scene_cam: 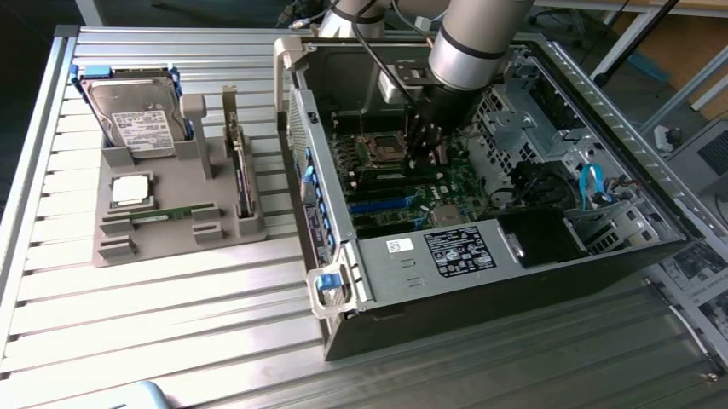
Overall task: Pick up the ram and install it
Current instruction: 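Insert the ram into the slot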
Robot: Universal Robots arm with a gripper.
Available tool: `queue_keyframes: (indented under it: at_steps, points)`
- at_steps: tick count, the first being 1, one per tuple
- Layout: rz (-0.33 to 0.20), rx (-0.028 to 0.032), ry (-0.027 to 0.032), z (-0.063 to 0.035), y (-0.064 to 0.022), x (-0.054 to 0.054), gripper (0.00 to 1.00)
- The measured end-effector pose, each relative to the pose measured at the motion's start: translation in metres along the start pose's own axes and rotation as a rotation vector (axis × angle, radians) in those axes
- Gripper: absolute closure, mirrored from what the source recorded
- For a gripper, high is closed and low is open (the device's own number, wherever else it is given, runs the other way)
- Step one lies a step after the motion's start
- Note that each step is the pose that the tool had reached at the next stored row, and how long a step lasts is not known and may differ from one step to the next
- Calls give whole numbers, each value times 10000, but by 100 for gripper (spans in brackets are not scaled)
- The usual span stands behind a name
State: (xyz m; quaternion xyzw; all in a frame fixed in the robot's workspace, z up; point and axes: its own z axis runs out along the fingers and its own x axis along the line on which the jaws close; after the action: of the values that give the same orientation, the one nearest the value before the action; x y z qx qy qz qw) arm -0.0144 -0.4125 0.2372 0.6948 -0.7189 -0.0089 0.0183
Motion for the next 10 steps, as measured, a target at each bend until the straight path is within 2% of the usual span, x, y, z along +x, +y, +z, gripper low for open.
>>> queue_keyframes:
  at_steps: [10]
  points:
    - [-1,-1,3,9,-1,10,88]
